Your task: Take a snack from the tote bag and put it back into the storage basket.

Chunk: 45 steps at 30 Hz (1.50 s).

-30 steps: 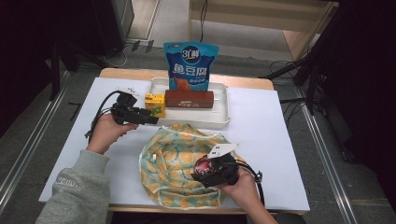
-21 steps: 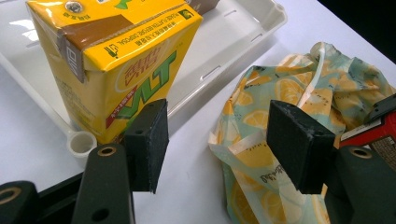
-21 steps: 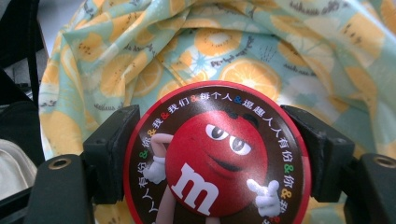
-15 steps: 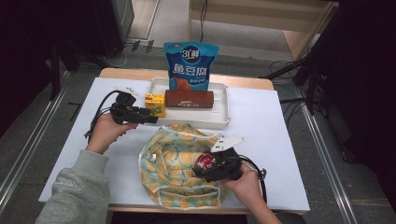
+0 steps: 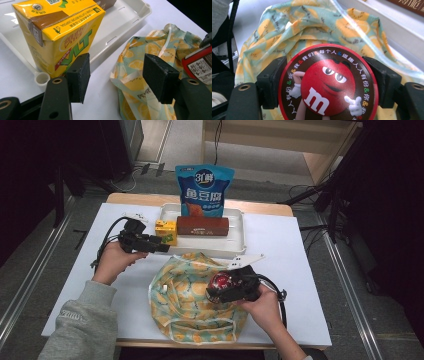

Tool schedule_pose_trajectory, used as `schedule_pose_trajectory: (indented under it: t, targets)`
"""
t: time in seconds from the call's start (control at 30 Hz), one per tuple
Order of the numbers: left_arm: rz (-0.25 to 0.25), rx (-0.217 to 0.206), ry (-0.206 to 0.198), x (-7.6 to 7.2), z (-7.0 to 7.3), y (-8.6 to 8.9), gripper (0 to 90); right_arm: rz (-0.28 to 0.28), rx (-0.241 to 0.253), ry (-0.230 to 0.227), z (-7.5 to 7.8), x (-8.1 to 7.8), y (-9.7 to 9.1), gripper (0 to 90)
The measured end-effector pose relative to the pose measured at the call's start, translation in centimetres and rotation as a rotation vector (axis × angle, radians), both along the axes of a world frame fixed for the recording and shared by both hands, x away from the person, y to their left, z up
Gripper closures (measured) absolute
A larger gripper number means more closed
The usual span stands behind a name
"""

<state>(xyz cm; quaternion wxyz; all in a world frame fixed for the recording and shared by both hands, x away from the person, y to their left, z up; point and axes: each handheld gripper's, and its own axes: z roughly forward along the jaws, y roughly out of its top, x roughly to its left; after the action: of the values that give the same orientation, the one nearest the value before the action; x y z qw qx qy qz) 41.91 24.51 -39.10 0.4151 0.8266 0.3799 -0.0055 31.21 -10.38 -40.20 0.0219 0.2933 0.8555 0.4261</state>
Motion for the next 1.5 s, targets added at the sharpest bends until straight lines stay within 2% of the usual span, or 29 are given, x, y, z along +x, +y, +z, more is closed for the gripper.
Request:
schedule_pose_trajectory:
  t: [0.47,0.87,1.0,1.03,1.33,1.43,1.5]
  targets:
    - [-0.005,-0.009,-0.002,-0.1,0.1,0.2,39.6,-0.018,0.019,-0.015,2.3,3.2,-0.2,25.2]
    - [-0.011,-0.019,-0.01,-0.2,0.2,0.2,39.6,-0.076,0.0,-0.033,4.0,7.6,-0.4,25.3]
    - [-0.014,-0.022,-0.014,-0.2,0.2,0.1,39.6,-0.118,-0.014,-0.023,3.9,10.0,-0.4,25.3]
    - [-0.017,-0.02,-0.014,-0.2,0.2,0.1,39.6,-0.118,-0.014,-0.023,3.9,10.0,-0.4,25.3]
    - [-0.021,-0.022,-0.016,-0.2,0.2,0.2,39.6,-0.174,-0.045,-0.006,3.0,13.5,0.2,25.3]
    - [-0.021,-0.025,-0.016,-0.2,0.2,0.1,39.7,-0.203,-0.03,0.01,2.5,14.5,0.3,25.3]
    - [-0.021,-0.024,-0.015,-0.3,0.2,0.1,39.6,-0.218,-0.047,0.008,2.2,15.1,0.4,25.3]
